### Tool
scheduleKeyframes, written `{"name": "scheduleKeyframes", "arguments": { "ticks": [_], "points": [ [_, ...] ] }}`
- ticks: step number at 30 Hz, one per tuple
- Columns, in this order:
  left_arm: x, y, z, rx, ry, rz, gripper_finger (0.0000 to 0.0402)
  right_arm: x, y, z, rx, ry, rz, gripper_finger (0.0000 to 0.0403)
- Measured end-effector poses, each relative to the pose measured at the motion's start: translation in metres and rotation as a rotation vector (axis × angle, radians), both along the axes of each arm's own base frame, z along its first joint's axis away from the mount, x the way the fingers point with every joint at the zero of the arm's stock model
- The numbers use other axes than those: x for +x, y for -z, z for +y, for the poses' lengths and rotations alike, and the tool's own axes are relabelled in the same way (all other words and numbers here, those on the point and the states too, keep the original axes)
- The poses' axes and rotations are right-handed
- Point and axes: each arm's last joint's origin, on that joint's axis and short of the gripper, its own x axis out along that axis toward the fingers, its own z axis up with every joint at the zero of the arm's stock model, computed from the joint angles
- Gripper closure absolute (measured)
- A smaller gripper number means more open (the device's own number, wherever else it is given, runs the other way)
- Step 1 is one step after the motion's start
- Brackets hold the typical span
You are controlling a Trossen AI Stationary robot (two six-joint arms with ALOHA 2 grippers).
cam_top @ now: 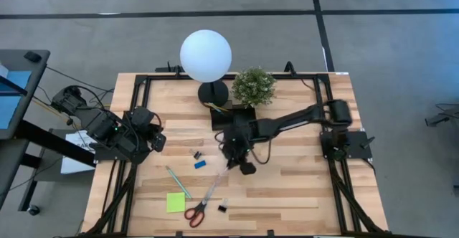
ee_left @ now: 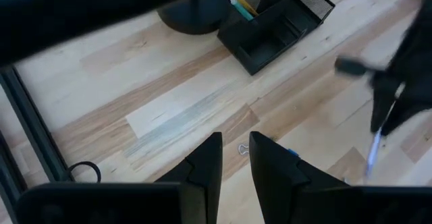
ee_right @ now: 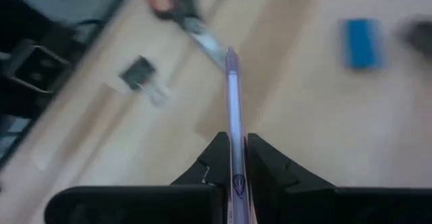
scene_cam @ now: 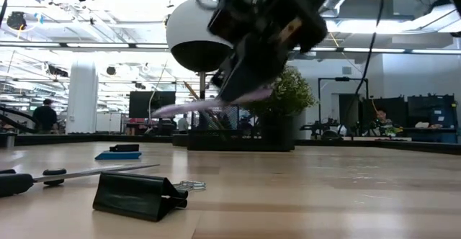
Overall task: Pick and place office supplies into organizer
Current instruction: Put the purple pen into the black desk organizer
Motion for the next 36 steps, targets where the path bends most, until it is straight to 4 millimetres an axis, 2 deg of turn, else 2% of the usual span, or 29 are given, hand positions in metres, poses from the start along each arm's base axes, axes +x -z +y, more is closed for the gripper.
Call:
{"name": "scheduleKeyframes", "arguments": {
  "ticks": [4, 8, 11, 16, 19, 22, 28, 31, 36],
  "points": [
    [0.0, -0.001, 0.001, 0.025, -0.007, -0.017, 0.0333, -0.023, -0.04, -0.016, -0.192, 0.155, 0.031, 0.0377],
    [0.001, -0.001, 0.001, 0.059, -0.002, -0.028, 0.0333, -0.044, -0.084, -0.039, -0.371, 0.34, -0.043, 0.0377],
    [0.001, -0.001, 0.002, 0.076, 0.015, -0.019, 0.0333, -0.056, -0.106, -0.063, -0.474, 0.48, -0.052, 0.0377],
    [0.0, -0.001, 0.002, 0.099, 0.045, 0.003, 0.0333, -0.063, -0.135, -0.106, -0.552, 0.66, -0.038, 0.0377],
    [0.0, -0.001, 0.002, 0.112, 0.063, 0.013, 0.0333, -0.06, -0.14, -0.128, -0.562, 0.694, 0.054, 0.0377],
    [0.0, -0.001, 0.003, 0.125, 0.057, 0.012, 0.0333, -0.049, -0.139, -0.138, -0.57, 0.679, 0.153, 0.0377],
    [0.003, -0.001, 0.011, 0.124, -0.004, 0.019, 0.0333, -0.014, -0.126, -0.135, -0.592, 0.511, 0.313, 0.0377],
    [0.004, -0.001, 0.014, 0.141, 0.007, 0.04, 0.0333, 0.003, -0.13, -0.133, -0.574, 0.477, 0.282, 0.0377],
    [0.005, -0.001, 0.017, 0.153, 0.018, 0.068, 0.0333, 0.021, -0.132, -0.136, -0.659, 0.439, 0.248, 0.0377]
  ]
}}
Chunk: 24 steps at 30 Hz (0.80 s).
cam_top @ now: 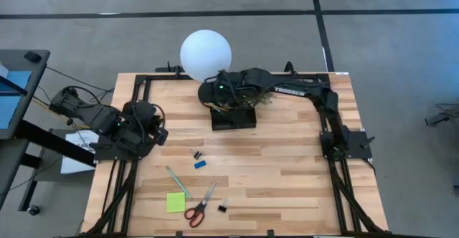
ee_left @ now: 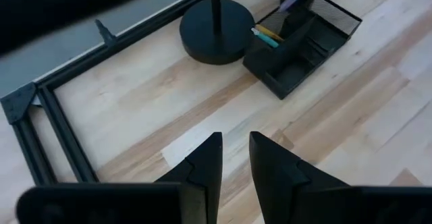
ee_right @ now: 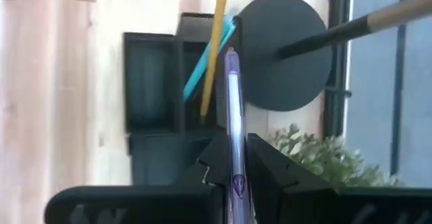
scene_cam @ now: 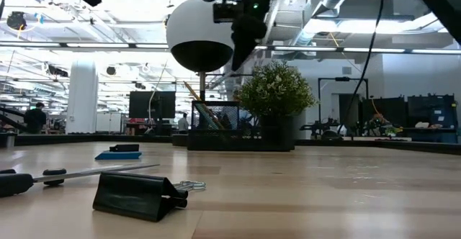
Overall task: Pick and place office supplies into organizer
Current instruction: Put the purple pen into the black desk organizer, then put the blue pencil into the black desk organizer
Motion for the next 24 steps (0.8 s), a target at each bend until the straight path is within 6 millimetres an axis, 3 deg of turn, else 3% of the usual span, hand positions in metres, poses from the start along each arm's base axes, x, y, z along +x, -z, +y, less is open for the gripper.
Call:
{"name": "scheduleKeyframes", "arguments": {
  "ticks": [11, 18, 24],
  "points": [
    [0.001, 0.001, 0.002, -0.049, -0.021, 0.019, 0.0333, 0.014, 0.038, -0.002, -0.026, -0.033, 0.199, 0.037],
    [0.001, 0.001, 0.002, -0.028, 0.012, 0.041, 0.0333, 0.018, 0.045, 0.004, -0.249, -0.116, 0.299, 0.032],
    [0.001, 0.001, 0.002, -0.026, 0.013, 0.041, 0.0333, 0.024, 0.044, 0.013, -0.187, -0.176, 0.238, 0.0302]
  ]
}}
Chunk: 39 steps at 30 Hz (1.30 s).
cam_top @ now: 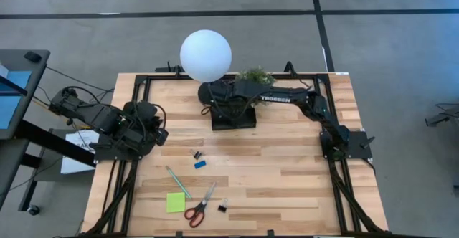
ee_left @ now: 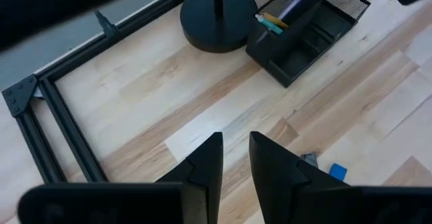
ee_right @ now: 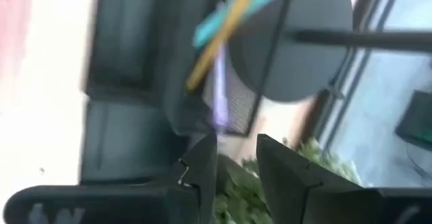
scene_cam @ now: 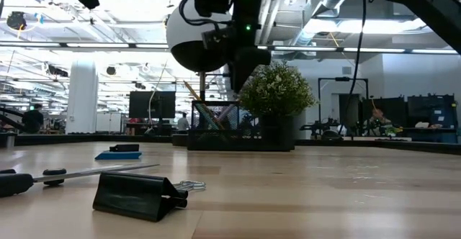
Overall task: Pick and place office supplies into organizer
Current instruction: Put the blue pencil into the black desk organizer
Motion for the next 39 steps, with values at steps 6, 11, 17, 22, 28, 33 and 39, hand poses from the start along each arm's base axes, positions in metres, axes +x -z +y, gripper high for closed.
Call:
{"name": "scheduleKeyframes", "arguments": {
  "ticks": [6, 11, 17, 22, 28, 33, 39],
  "points": [
    [0.0, 0.0, 0.0, 0.009, 0.008, 0.003, 0.0333, 0.003, -0.006, 0.009, 0.001, 0.002, -0.028, 0.0302],
    [0.0, 0.0, 0.0, 0.009, 0.005, 0.002, 0.0333, 0.003, -0.034, 0.018, 0.028, 0.119, -0.133, 0.0304],
    [0.0, 0.001, -0.001, -0.052, -0.021, -0.001, 0.0333, -0.016, -0.087, 0.019, 0.34, 0.281, -0.344, 0.0321],
    [0.0, 0.003, -0.005, -0.196, 0.018, 0.056, 0.0333, -0.039, -0.133, 0.028, 0.673, 0.229, -0.484, 0.0331],
    [0.008, 0.01, -0.018, -0.299, 0.353, 0.165, 0.0333, -0.061, -0.163, 0.053, 0.811, 0.001, -0.509, 0.0332],
    [0.021, 0.053, -0.035, -0.346, 0.661, 0.228, 0.0333, -0.086, -0.182, 0.064, 0.921, 0.023, -0.475, 0.0332],
    [0.019, 0.126, -0.038, -0.386, 0.73, 0.315, 0.0333, -0.131, -0.212, 0.087, 0.949, -0.038, -0.464, 0.0332]
  ]
}}
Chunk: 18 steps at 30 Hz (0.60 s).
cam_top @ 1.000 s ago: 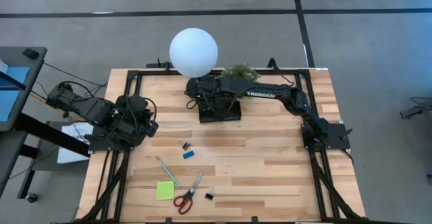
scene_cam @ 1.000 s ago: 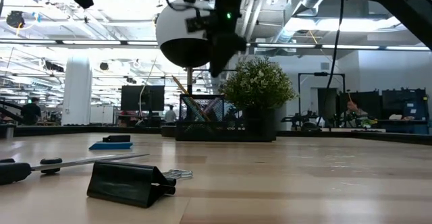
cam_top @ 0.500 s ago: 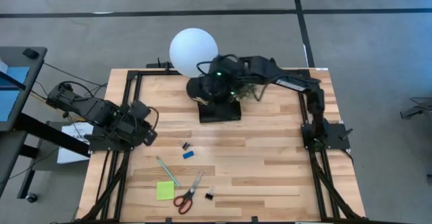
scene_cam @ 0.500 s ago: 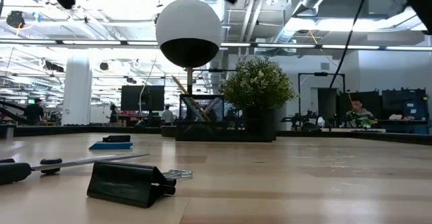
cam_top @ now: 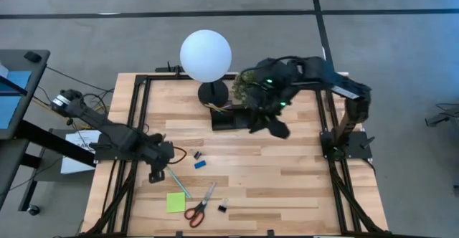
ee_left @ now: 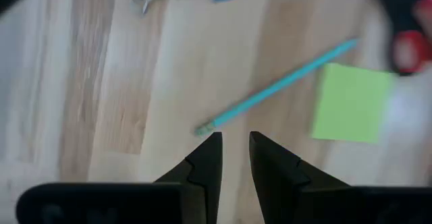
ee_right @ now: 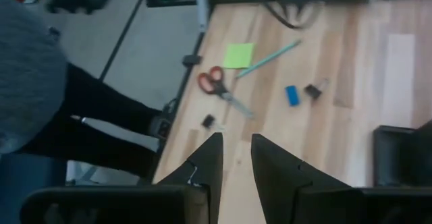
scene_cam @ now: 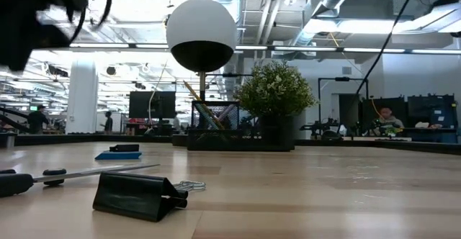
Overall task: Pick and place office supplies into organizer
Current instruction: Put the blue pencil into the black desk organizer
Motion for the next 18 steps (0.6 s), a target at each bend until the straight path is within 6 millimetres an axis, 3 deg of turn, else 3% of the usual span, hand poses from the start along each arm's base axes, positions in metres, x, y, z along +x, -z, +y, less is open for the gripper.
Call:
{"name": "scheduleKeyframes", "arguments": {
  "ticks": [4, 8, 18],
  "points": [
    [-0.003, 0.028, 0.005, 0.018, 0.007, 0.01, 0.0333, -0.02, -0.015, 0.018, 0.003, -0.052, -0.048, 0.0332],
    [-0.008, 0.041, 0.01, 0.053, 0.069, 0.038, 0.0333, -0.035, -0.024, 0.036, 0.007, -0.117, -0.083, 0.0332],
    [-0.013, 0.064, 0.012, 0.072, 0.163, 0.023, 0.0333, -0.038, -0.026, 0.072, 0.038, -0.216, -0.092, 0.0332]
  ]
}}
